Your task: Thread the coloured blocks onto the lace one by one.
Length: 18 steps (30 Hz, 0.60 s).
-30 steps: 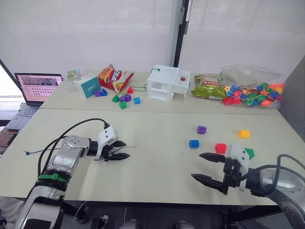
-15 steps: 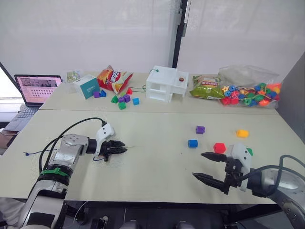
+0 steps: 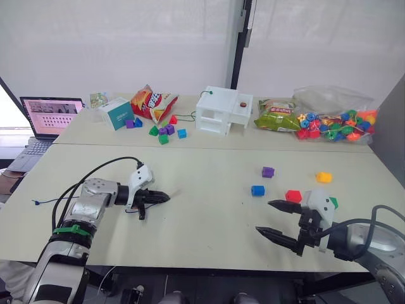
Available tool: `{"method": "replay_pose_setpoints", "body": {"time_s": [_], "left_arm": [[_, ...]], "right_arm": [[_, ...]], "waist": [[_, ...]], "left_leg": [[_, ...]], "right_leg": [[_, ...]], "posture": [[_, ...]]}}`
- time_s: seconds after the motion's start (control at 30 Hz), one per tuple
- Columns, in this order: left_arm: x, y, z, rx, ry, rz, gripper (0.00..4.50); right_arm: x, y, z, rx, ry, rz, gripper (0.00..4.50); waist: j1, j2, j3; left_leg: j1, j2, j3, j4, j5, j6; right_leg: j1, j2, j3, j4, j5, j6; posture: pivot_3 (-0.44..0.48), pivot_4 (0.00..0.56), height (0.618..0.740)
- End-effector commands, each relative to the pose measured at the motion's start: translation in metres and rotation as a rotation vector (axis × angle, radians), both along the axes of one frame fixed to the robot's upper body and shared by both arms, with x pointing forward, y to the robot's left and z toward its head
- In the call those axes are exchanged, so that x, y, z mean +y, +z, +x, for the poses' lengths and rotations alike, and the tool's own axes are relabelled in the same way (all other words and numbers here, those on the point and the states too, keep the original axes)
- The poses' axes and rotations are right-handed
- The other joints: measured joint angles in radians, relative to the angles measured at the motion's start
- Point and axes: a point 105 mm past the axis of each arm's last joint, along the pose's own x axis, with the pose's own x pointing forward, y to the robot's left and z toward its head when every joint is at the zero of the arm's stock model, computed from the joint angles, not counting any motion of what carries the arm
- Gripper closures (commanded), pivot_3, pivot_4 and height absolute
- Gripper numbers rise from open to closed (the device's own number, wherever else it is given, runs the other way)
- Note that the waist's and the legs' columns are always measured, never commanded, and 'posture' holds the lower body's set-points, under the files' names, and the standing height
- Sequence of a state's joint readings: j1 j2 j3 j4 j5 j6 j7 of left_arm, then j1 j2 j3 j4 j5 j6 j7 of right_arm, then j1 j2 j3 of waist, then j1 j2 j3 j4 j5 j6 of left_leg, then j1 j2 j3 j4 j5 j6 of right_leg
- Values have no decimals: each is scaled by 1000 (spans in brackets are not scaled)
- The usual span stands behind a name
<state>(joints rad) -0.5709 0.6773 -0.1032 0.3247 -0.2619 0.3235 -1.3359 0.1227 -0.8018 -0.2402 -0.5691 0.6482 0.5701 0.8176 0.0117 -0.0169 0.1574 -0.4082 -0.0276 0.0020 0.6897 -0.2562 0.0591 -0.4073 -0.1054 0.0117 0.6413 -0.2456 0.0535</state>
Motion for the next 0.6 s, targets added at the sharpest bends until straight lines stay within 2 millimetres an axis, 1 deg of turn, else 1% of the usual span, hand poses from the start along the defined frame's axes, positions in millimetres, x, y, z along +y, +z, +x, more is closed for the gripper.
{"method": "replay_pose_setpoints", "body": {"time_s": [0.03, 0.13, 0.23, 0.33, 0.47, 0.53, 0.6], "left_arm": [[-3, 37, -23, -40, -80, -27, 4461], [-3, 40, -39, -30, -109, 16, 4461], [-3, 37, -52, -29, -136, 81, 4461], [-4, 32, -55, -49, -133, 125, 4461], [-9, 27, -56, -75, -119, 137, 4461], [-12, 25, -57, -79, -123, 138, 4461], [-16, 25, -60, -75, -130, 122, 4461]], "right_arm": [[-16, 8, 1, -49, -92, -1, 0], [-29, 7, 1, -53, -190, 10, 0], [-53, 6, 6, -88, -370, 22, 0], [-66, 4, 6, -110, -486, 28, 0], [-89, 2, 6, -144, -706, 42, 0], [-97, 0, 7, -149, -779, 21, 0], [-112, -2, 10, -156, -877, 11, 0]], "waist": [[-1, 0, 0], [-1, 0, 0], [1, 0, 0], [3, 1, 0], [1, 1, 0], [0, 1, 0], [-1, 1, 0]], "left_leg": [[0, 0, 0, 0, 0, 0], [2, 1, 0, 0, 0, 0], [3, 1, 0, -1, 0, 0], [3, 1, 0, 0, 0, 0], [3, 1, 0, 0, 0, 0], [3, 1, 0, -1, 0, 0], [3, 1, 1, -1, 0, 0]], "right_leg": [[0, 0, 0, 0, 0, 0], [1, 0, 1, 0, 0, 0], [2, 0, 1, -1, 0, 0], [2, -1, 1, 0, 0, 0], [2, -1, 1, 0, 0, 0], [2, 0, 1, 0, 0, 0], [1, 0, 2, 0, 0, 0]], "posture": [[0, 150, 740], [0, 150, 740], [0, 150, 740], [0, 150, 740], [0, 150, 740], [0, 150, 740], [0, 150, 740]]}}
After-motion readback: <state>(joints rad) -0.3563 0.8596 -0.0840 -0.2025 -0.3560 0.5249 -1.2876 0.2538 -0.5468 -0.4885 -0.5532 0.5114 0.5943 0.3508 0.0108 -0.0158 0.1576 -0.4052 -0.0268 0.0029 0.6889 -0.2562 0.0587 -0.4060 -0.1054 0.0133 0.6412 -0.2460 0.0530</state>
